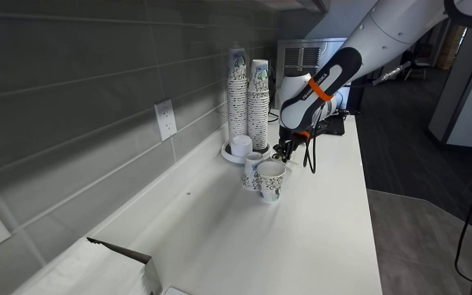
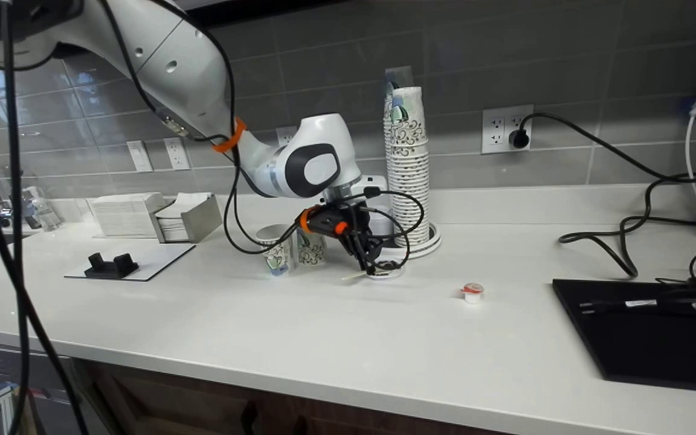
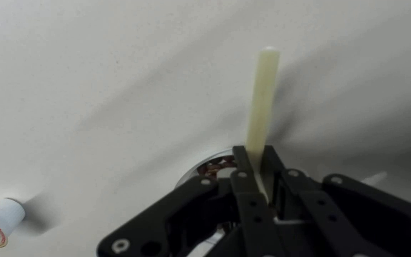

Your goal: Place some coffee beans from the white lid in the cup on the left using the white spoon.

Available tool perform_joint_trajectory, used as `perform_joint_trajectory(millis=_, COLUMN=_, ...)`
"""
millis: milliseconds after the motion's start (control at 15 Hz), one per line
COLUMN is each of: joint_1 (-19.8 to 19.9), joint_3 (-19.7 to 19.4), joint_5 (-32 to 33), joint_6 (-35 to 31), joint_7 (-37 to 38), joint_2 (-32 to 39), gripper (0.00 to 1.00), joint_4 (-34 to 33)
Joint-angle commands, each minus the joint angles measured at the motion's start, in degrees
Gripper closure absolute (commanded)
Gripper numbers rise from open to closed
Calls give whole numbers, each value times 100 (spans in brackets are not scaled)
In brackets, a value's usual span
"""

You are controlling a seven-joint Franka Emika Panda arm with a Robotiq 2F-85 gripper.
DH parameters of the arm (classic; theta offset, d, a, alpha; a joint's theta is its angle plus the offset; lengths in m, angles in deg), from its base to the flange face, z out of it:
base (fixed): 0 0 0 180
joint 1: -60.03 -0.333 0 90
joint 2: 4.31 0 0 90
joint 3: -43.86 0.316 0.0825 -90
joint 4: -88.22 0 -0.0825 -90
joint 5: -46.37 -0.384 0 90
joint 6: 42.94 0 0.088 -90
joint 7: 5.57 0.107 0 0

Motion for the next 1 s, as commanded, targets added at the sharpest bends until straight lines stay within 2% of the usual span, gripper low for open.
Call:
perform_joint_trajectory(millis=0, joint_1=-130, joint_3=-93, joint_5=202, joint_6=-465, joint_7=203, joint_2=-262, gripper=97, joint_4=586)
perform_joint_trajectory(millis=600, joint_1=-319, joint_3=-273, joint_5=263, joint_6=-1214, joint_7=225, joint_2=-673, gripper=97, joint_4=1287)
perform_joint_trajectory(millis=933, joint_1=-398, joint_3=-362, joint_5=294, joint_6=-1337, joint_7=218, joint_2=-819, gripper=97, joint_4=1477)
